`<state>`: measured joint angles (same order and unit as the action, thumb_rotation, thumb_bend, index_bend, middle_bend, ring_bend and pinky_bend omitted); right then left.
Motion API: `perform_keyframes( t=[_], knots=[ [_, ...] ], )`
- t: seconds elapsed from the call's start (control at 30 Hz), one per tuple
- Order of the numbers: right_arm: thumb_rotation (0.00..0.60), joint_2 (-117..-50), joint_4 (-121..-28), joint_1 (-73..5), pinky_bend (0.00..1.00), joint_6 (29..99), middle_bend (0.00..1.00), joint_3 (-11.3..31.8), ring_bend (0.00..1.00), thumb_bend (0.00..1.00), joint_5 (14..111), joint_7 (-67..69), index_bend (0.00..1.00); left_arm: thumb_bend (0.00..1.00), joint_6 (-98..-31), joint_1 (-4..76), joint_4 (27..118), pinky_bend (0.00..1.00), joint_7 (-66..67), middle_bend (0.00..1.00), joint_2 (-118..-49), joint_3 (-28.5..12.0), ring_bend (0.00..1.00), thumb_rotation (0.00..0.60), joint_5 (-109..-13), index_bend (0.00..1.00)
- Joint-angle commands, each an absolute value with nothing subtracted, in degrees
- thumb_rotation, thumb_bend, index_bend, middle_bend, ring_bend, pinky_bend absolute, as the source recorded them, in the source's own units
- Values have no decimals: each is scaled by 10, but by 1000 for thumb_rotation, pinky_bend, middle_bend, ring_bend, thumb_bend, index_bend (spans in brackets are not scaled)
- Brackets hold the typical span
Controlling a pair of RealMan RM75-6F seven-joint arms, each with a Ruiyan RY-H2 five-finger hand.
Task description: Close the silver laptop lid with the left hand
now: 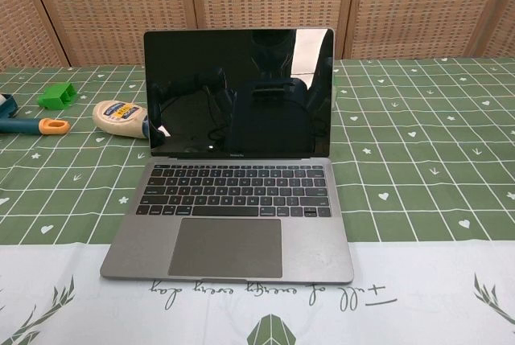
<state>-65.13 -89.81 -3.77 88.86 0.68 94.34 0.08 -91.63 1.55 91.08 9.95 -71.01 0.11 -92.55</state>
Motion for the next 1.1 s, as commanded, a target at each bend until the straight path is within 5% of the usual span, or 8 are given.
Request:
perform_keyframes(
  t=[0.03, 0.8, 1.1],
  knots=[
    [600, -651, -898, -37, 0, 889, 0, 6, 0, 16, 944, 1, 0, 104, -916, 15, 911, 0, 101, 0, -710, 1, 0, 600, -926, 0],
    [600, -646, -896, -38, 0, 887, 0, 14, 0, 15, 931, 16, 0, 134, -854, 54, 946, 0, 109, 0, -699, -14, 0, 600, -910, 0],
    [600, -645, -894, -39, 0, 887, 0, 20, 0, 15, 921, 23, 0, 590, -729, 159, 1017, 0, 136, 0, -672, -92, 0, 600, -843, 0]
  ],
)
